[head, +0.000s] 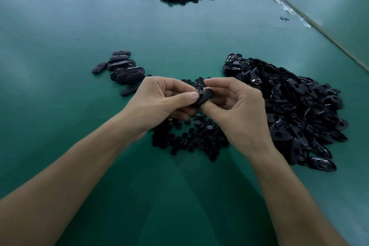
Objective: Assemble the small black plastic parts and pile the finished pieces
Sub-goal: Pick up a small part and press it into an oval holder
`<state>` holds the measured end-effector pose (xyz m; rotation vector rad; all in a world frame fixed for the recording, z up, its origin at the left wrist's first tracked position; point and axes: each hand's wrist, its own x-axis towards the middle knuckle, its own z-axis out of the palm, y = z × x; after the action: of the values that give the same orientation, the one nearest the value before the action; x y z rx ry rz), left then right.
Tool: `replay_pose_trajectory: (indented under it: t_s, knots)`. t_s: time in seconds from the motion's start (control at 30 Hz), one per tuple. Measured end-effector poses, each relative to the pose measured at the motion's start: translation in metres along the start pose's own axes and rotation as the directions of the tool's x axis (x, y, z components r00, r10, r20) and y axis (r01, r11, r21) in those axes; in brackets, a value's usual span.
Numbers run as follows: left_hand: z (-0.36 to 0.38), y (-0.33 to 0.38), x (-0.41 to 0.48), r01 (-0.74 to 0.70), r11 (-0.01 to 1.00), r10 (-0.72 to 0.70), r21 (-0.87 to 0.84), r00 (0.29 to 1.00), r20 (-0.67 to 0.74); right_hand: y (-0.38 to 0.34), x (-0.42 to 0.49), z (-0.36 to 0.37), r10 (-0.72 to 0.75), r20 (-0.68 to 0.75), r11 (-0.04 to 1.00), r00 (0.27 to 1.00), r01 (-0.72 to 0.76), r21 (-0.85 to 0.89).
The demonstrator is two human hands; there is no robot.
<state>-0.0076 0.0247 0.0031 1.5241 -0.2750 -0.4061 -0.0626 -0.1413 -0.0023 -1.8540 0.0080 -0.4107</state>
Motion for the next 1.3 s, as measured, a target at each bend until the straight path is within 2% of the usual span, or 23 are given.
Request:
replay_pose_trajectory:
  t_s: [0.17, 0.37, 0.47, 0.73, 0.87, 0.93, 1.03, 1.1, 1.2, 1.3]
  knots:
    - [-0.002, -0.005, 0.002, -0.076, 0.996, 0.079, 0.049, 0.995, -0.061, -0.003, 0.0, -0.002, 0.098, -0.017, 0.993, 0.995, -0.097, 0.067]
    - [-0.003, -0.004, 0.003, -0.174, 0.983, 0.176, 0.053, 0.984, -0.035, -0.003, 0.0, 0.0, 0.135, 0.001, 0.98, 0.991, -0.134, 0.146]
    - [-0.003, -0.004, 0.003, -0.182, 0.982, 0.183, 0.044, 0.983, -0.021, -0.002, 0.001, 0.0, 0.148, 0.015, 0.967, 0.989, -0.148, 0.206]
    - [-0.002, -0.006, 0.004, -0.236, 0.972, 0.236, -0.003, 0.971, -0.051, -0.003, -0.002, 0.004, 0.166, 0.019, 0.969, 0.986, -0.166, 0.181]
    - [-0.003, -0.008, 0.004, -0.256, 0.966, 0.257, 0.021, 0.964, -0.062, -0.005, -0.004, 0.009, 0.161, 0.053, 0.943, 0.986, -0.169, 0.287]
    - [-0.003, -0.007, 0.005, -0.281, 0.958, 0.285, 0.064, 0.955, -0.084, -0.004, -0.004, 0.01, 0.158, 0.063, 0.962, 0.985, -0.168, 0.215]
    - [-0.003, -0.007, 0.007, -0.315, 0.948, 0.319, 0.052, 0.939, -0.127, 0.002, -0.004, 0.007, 0.044, 0.001, 0.991, 0.999, -0.043, -0.128]
    - [-0.003, -0.007, 0.008, -0.331, 0.943, 0.331, 0.026, 0.933, -0.144, 0.003, -0.004, 0.003, -0.024, -0.007, 0.948, 1.0, 0.02, -0.319]
    - [-0.003, -0.009, 0.008, -0.337, 0.941, 0.334, 0.006, 0.93, -0.151, 0.003, -0.006, -0.001, 0.016, 0.093, 0.856, 0.996, 0.035, -0.515]
    - [-0.005, -0.011, 0.009, -0.335, 0.942, 0.336, 0.034, 0.931, -0.145, 0.001, -0.008, -0.001, 0.069, 0.153, 0.793, 0.986, 0.039, -0.608]
